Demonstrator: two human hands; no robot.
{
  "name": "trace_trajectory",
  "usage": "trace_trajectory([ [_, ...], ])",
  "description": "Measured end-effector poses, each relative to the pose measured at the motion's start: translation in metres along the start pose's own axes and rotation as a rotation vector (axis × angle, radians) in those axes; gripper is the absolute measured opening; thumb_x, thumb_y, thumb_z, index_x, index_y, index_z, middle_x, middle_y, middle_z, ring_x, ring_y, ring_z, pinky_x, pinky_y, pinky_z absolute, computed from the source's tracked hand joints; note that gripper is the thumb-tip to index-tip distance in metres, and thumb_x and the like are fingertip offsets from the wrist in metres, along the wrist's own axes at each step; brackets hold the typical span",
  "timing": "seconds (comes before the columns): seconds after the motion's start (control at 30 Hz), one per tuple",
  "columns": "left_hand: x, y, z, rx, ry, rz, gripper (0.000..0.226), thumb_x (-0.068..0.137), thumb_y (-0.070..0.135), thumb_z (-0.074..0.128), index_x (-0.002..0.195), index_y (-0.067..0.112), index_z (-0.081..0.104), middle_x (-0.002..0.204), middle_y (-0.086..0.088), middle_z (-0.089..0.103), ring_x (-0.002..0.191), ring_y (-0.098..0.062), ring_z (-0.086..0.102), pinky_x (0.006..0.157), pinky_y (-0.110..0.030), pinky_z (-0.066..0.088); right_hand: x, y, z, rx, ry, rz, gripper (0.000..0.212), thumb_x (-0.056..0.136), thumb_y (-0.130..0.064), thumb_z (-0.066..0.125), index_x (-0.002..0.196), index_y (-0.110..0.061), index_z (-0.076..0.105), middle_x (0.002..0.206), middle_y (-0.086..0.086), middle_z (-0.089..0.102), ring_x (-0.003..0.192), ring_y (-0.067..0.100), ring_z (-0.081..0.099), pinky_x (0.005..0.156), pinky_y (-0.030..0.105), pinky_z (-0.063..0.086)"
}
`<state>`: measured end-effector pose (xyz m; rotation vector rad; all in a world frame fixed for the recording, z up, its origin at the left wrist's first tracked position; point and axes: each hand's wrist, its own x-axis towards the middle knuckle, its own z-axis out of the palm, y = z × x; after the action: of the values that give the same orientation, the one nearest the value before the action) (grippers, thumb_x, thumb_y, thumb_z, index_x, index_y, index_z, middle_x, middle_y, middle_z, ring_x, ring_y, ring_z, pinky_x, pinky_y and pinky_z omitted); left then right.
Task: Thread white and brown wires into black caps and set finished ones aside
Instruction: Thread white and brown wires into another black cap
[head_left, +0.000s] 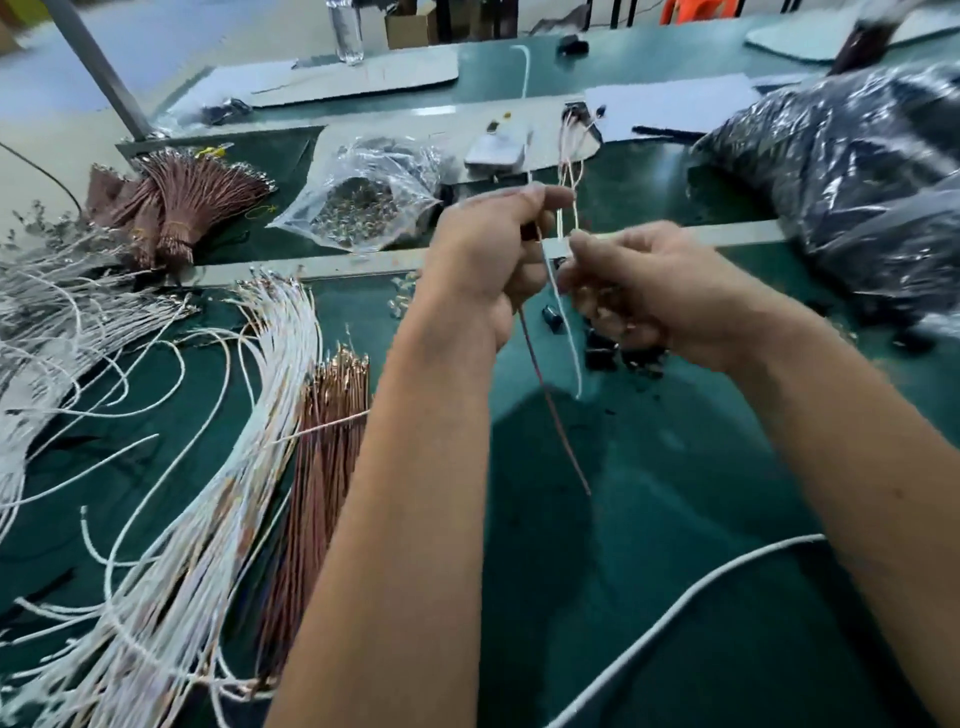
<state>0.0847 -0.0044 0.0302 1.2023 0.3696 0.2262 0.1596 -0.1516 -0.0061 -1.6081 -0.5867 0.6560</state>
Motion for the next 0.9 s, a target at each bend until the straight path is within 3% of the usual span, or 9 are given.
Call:
trace_trajectory([
  [0.07, 0.008, -0.011, 0.014, -0.033, 0.019, -0.022, 0.027, 0.106, 0.011, 0.045, 0.093, 0.003, 0.067, 0.072, -0.002, 0.044, 0.044, -0.004, 0.023, 0.036, -0.015, 0.018, -0.017, 0.012, -0.001, -0.067, -0.084, -0.013, 0.028, 0.093, -0.043, 0.071, 0.082, -0.018, 0.078, 0.063, -0.001, 0.055, 0.045, 0.007, 0.043, 0.037, 0.016, 0.028],
  [0.17, 0.014, -0.027, 0.027, -0.039, 0.017, -0.048, 0.027, 0.106, 0.011, 0.044, 0.092, 0.002, 0.066, 0.067, 0.0, 0.044, 0.043, -0.003, 0.022, 0.037, -0.015, 0.017, -0.028, 0.023, -0.006, -0.065, -0.073, -0.059, 0.022, 0.096, -0.027, 0.071, 0.076, -0.021, 0.078, 0.056, -0.003, 0.054, 0.045, 0.007, 0.043, 0.039, 0.016, 0.028],
  [0.37, 0.02, -0.046, 0.017, -0.017, 0.07, -0.031, 0.025, 0.105, 0.012, 0.048, 0.095, 0.001, 0.068, 0.068, 0.0, 0.048, 0.043, -0.004, 0.027, 0.038, -0.014, 0.023, -0.036, 0.035, -0.016, -0.046, -0.091, -0.047, 0.018, 0.093, -0.026, 0.073, 0.085, -0.01, 0.077, 0.062, 0.001, 0.06, 0.05, 0.007, 0.052, 0.038, 0.017, 0.034],
  [0.47, 0.015, -0.055, 0.004, 0.076, 0.07, -0.057, 0.024, 0.103, 0.01, 0.046, 0.101, 0.002, 0.069, 0.072, -0.002, 0.053, 0.048, -0.005, 0.032, 0.041, -0.014, 0.026, -0.033, 0.038, -0.015, 0.109, 0.004, -0.059, 0.018, 0.098, -0.021, 0.065, 0.086, -0.009, 0.07, 0.077, 0.009, 0.071, 0.053, 0.01, 0.058, 0.037, 0.017, 0.036],
  [0.57, 0.007, -0.065, -0.009, 0.065, 0.023, -0.101, 0.037, 0.099, -0.004, 0.035, 0.119, -0.001, 0.066, 0.077, -0.007, 0.062, 0.054, -0.008, 0.04, 0.048, -0.015, 0.031, -0.03, 0.039, -0.017, 0.337, 0.141, -0.08, 0.016, 0.104, -0.012, 0.057, 0.092, -0.005, 0.064, 0.078, 0.01, 0.072, 0.056, 0.012, 0.06, 0.041, 0.016, 0.04],
  [0.63, 0.001, -0.071, -0.015, 0.04, -0.03, -0.091, 0.042, 0.099, -0.011, 0.034, 0.127, 0.002, 0.063, 0.08, -0.009, 0.065, 0.059, -0.009, 0.045, 0.051, -0.015, 0.037, -0.03, 0.04, -0.019, 0.434, 0.174, -0.091, 0.006, 0.098, -0.009, 0.062, 0.097, -0.004, 0.065, 0.08, 0.009, 0.072, 0.061, 0.012, 0.062, 0.046, 0.016, 0.044],
  [0.7, -0.002, -0.076, -0.02, 0.033, -0.085, -0.049, 0.043, 0.1, -0.013, 0.04, 0.132, 0.01, 0.059, 0.084, -0.008, 0.07, 0.063, -0.011, 0.053, 0.057, -0.016, 0.045, -0.031, 0.04, -0.02, 0.495, 0.179, -0.104, 0.013, 0.087, -0.008, 0.069, 0.1, -0.005, 0.066, 0.083, 0.008, 0.073, 0.066, 0.011, 0.065, 0.051, 0.015, 0.048],
  [0.8, -0.005, -0.079, -0.028, 0.076, -0.16, 0.012, 0.041, 0.095, -0.013, 0.053, 0.132, 0.005, 0.053, 0.096, -0.011, 0.076, 0.073, -0.015, 0.066, 0.067, -0.02, 0.053, -0.032, 0.04, -0.018, 0.517, 0.222, -0.147, 0.02, 0.078, -0.008, 0.073, 0.097, -0.007, 0.068, 0.084, 0.007, 0.075, 0.067, 0.01, 0.069, 0.053, 0.013, 0.05],
  [0.9, -0.006, -0.079, -0.031, 0.114, -0.209, 0.058, 0.033, 0.09, -0.014, 0.06, 0.118, 0.003, 0.056, 0.104, -0.016, 0.076, 0.08, -0.018, 0.071, 0.07, -0.022, 0.054, -0.032, 0.039, -0.016, 0.487, 0.273, -0.209, 0.016, 0.078, -0.011, 0.075, 0.093, -0.011, 0.07, 0.085, 0.007, 0.077, 0.069, 0.013, 0.072, 0.05, 0.014, 0.049],
])
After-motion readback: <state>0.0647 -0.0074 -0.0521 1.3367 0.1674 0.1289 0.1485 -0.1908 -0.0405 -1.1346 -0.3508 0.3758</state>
